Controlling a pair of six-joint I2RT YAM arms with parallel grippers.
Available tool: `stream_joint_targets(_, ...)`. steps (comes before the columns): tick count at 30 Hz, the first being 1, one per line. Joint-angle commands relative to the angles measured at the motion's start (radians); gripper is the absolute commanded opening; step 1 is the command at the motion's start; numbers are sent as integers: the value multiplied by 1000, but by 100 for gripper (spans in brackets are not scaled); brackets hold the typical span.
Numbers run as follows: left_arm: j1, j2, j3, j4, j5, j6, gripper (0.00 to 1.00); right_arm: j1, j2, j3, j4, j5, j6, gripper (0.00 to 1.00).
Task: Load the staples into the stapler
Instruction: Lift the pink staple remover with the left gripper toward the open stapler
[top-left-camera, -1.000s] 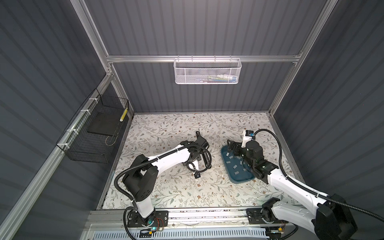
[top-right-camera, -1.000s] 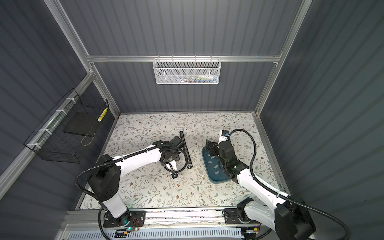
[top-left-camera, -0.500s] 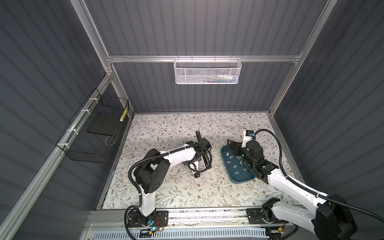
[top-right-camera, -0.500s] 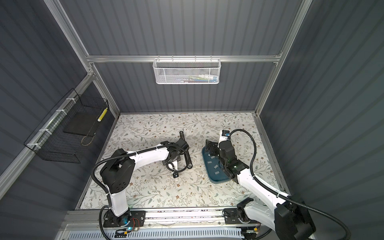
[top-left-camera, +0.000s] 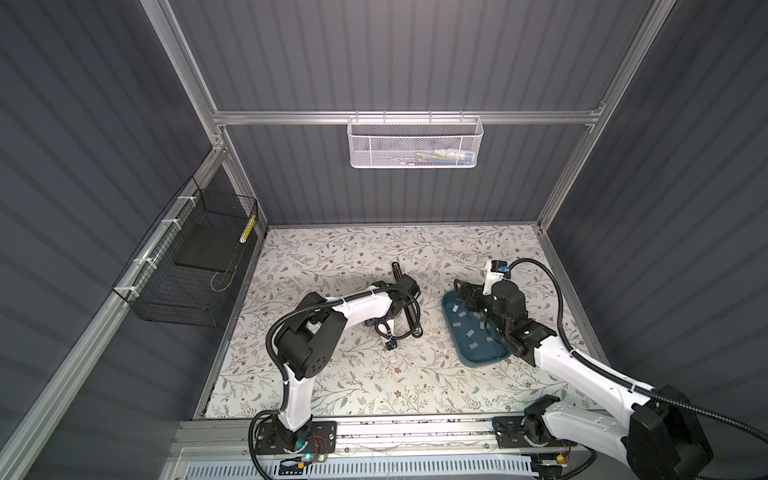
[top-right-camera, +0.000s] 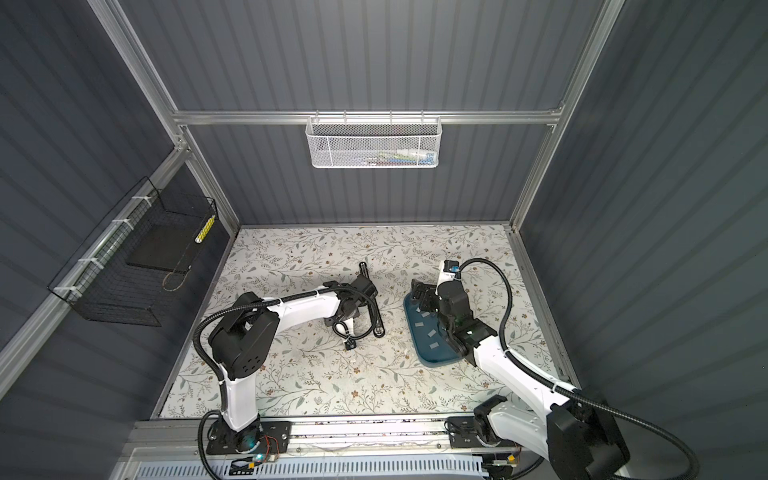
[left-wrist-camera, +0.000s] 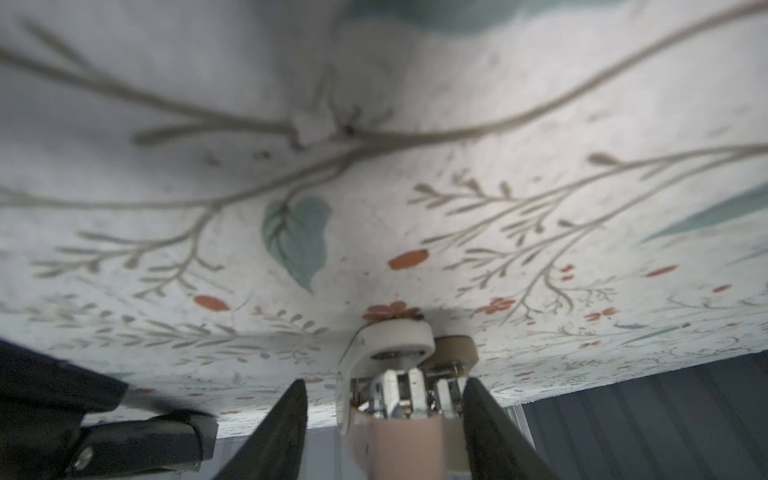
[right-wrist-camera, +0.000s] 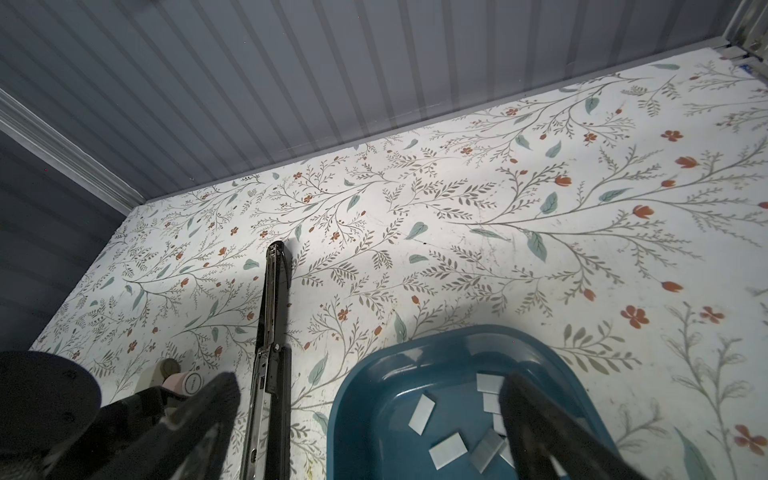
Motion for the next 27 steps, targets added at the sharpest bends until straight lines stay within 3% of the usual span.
stream_joint_targets(1,5,25,39,-3,-6,230,61,-7,4,13,7,-8,11,99)
stream_joint_targets(12,11,70,87,-16,-4,240,59,-11,5,15,8,-22,21,99)
stream_joint_targets(21,20,80,93,-46,-18,236,50,-13,34,15,8,-34,31,99)
stream_joint_targets(27,27,76,87,-32,-35,244,53,-19,42,16,8,-39,39,99)
